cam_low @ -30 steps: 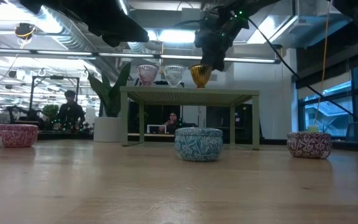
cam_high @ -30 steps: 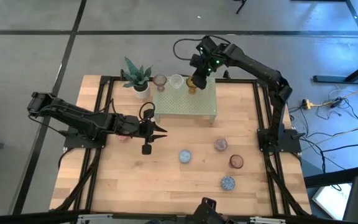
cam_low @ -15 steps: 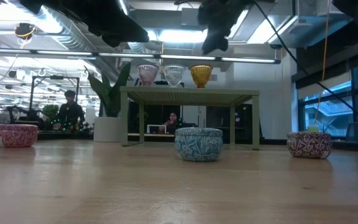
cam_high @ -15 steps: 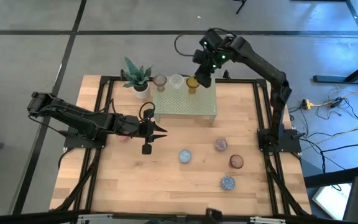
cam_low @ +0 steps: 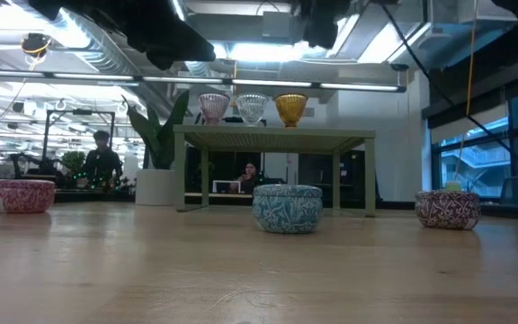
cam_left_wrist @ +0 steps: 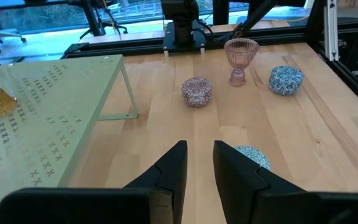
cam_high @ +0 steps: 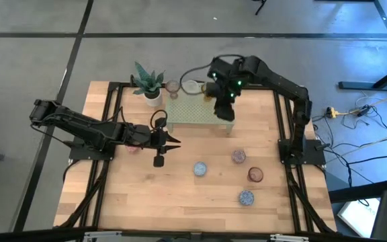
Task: Pick & Place candle stick holders
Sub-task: Put the purple glass candle holder on the shelf
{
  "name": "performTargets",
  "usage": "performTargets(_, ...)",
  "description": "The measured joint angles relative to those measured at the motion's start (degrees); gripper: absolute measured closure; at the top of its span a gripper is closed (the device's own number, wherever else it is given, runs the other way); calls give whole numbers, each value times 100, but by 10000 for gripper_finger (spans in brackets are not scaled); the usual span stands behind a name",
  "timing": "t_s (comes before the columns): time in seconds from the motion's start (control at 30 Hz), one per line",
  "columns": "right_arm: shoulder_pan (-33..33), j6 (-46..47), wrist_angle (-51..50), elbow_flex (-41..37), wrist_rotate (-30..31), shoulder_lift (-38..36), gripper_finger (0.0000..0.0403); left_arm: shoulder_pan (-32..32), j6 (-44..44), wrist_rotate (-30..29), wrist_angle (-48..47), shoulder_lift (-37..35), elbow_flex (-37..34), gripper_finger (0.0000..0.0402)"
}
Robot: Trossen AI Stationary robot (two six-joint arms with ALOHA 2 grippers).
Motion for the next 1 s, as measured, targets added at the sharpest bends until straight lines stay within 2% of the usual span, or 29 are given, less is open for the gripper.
performTargets(0.17,443,425,-1,0,25,-284,285,-54,-57,34,-35,0,0,327)
performTargets(0.23,599,669,22,-53,260,-385,285,-107,-57,32,-35,0,0,327)
performTargets(0.33,850,1062,57,-554,682,-693,285,-203,-41,25,-35,0,0,327)
performTargets(0.43,1112,1762,297,-1595,931,-1167,285,-316,-41,17,-37,0,0,327)
performTargets(0.77,2596,4190,1637,-5689,894,-3388,285,-512,219,-349,-34,0,0,327)
performTargets(0.87,2993,4995,1999,-6574,710,-3763,285,-505,221,-595,7,0,0,327)
performTargets(1.0,3367,5515,2674,-7395,490,-3985,285,-505,220,-802,220,0,0,327)
